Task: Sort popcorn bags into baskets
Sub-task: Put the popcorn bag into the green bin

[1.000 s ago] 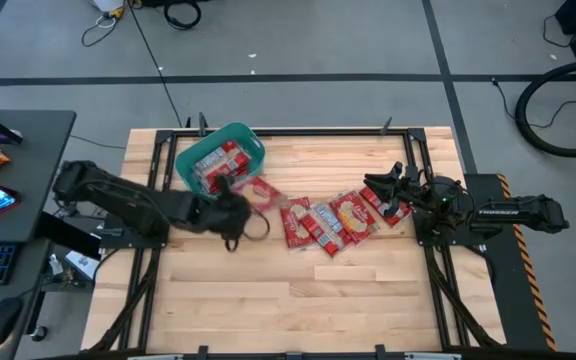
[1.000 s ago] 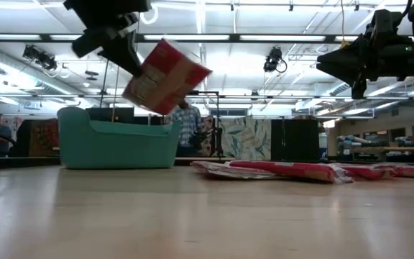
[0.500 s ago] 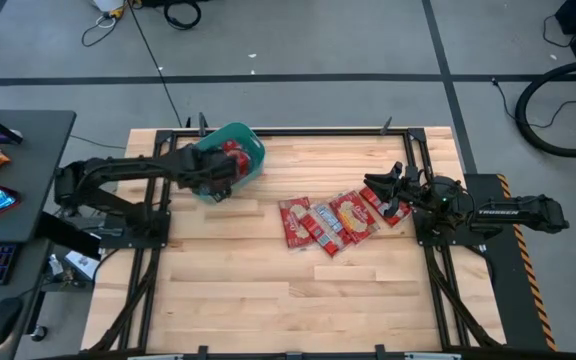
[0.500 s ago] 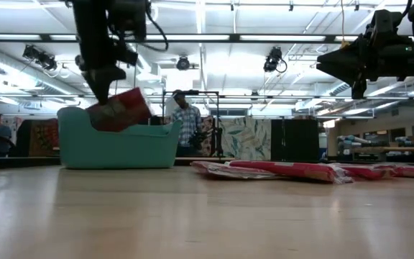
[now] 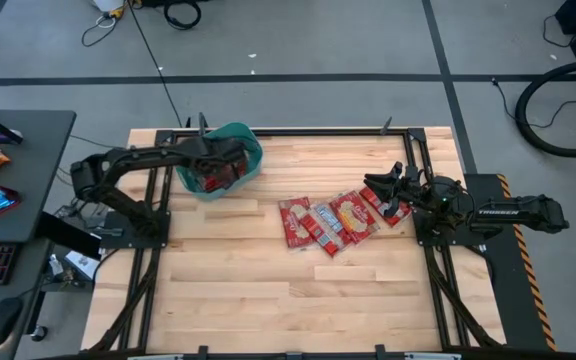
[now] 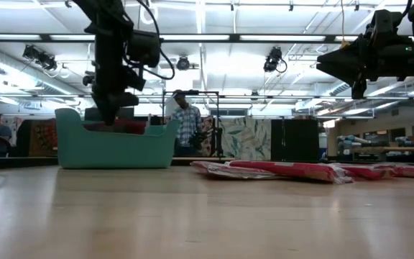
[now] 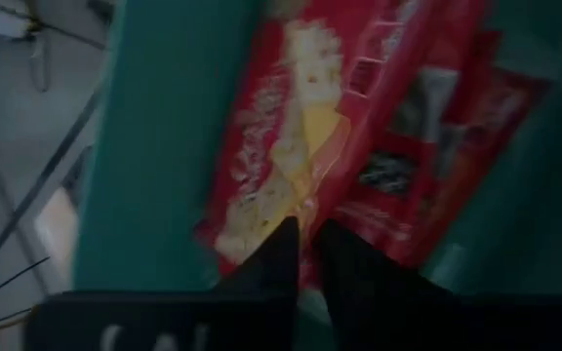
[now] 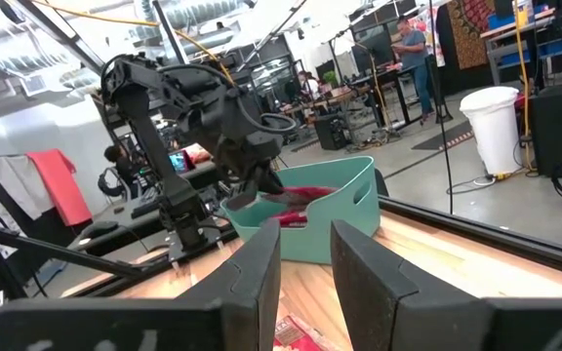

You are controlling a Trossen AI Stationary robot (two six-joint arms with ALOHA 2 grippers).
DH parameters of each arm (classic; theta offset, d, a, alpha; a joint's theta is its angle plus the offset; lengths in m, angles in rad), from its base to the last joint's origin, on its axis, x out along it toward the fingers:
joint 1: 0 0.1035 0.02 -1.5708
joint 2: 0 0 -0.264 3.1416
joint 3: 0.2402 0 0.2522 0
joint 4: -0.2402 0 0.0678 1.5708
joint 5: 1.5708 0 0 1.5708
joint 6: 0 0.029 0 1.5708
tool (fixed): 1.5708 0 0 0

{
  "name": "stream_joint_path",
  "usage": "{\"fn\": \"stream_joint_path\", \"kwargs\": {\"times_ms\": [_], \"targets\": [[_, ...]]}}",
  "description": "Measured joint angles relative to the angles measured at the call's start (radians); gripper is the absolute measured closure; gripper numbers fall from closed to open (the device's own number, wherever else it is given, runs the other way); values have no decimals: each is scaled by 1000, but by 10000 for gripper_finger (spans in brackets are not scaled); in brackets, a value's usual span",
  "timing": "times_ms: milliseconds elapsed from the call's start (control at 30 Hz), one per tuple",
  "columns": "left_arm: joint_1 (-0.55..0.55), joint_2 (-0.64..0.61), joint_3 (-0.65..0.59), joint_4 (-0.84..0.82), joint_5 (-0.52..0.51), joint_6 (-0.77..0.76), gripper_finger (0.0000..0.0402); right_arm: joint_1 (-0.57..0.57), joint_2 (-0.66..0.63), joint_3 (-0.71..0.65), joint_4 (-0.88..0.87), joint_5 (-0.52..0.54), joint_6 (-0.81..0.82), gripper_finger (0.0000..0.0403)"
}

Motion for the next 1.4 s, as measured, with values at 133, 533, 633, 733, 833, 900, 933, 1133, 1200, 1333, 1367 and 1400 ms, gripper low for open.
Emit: {"fn": "stream_joint_path", "kwargs": {"times_ms": [133,533,633,733,833,900,933,1133,1200,1333,1367,1400], "targets": [[-17,0,2,30,40,4,304,0,0,0,0,0,0,305],[-217,0,103,115,345,224,269,0,0,0,0,0,0,305],[-273,25,103,183,382,227,273,0,0,0,0,0,0,305],[-326,69,102,245,381,251,273,0,0,0,0,0,0,305],[-374,129,102,312,381,305,273,0,0,0,0,0,0,305],[-405,171,102,366,367,358,273,0,0,0,0,0,0,305],[-421,191,102,393,349,394,273,0,0,0,0,0,0,305],[-532,290,101,547,128,746,248,0,0,0,0,0,0,305],[-564,318,102,567,56,879,233,0,0,0,0,0,0,305],[-605,378,101,605,-66,1085,204,0,0,0,0,0,0,305],[-609,392,101,627,-84,1117,199,0,0,0,0,0,0,305],[-612,407,101,643,-94,1147,195,0,0,0,0,0,0,305]]}}
